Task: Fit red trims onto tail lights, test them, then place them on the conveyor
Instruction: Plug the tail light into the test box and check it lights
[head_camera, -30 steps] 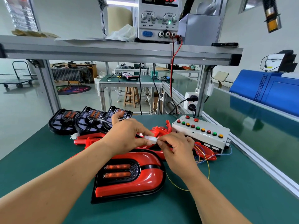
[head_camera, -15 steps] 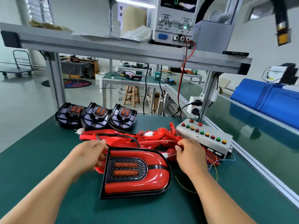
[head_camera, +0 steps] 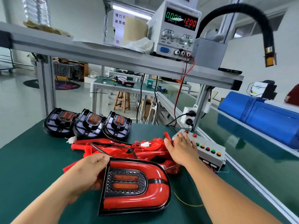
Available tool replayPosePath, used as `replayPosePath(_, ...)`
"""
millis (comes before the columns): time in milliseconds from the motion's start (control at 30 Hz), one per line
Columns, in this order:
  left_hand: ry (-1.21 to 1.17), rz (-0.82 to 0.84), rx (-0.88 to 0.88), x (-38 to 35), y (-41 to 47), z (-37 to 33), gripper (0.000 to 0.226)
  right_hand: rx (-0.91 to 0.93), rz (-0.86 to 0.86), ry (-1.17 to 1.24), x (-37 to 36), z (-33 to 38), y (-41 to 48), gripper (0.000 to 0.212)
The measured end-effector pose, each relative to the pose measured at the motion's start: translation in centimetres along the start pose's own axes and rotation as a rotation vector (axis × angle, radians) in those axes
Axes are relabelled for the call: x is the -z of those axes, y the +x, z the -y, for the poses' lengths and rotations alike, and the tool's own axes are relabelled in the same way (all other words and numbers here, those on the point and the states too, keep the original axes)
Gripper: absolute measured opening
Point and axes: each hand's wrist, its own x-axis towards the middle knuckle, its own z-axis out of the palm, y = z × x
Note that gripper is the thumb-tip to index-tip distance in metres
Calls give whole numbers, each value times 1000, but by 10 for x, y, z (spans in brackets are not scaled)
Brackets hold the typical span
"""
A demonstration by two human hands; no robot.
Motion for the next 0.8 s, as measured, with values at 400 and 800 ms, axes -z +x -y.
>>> replayPosePath(400,-6,-157,-157,3,23,17,25,-52,-16,-88,-18,3,17,95)
replayPosePath(800,27,-130,-134,5,25,20,30,-94,-7,-75,-18,1,16,97)
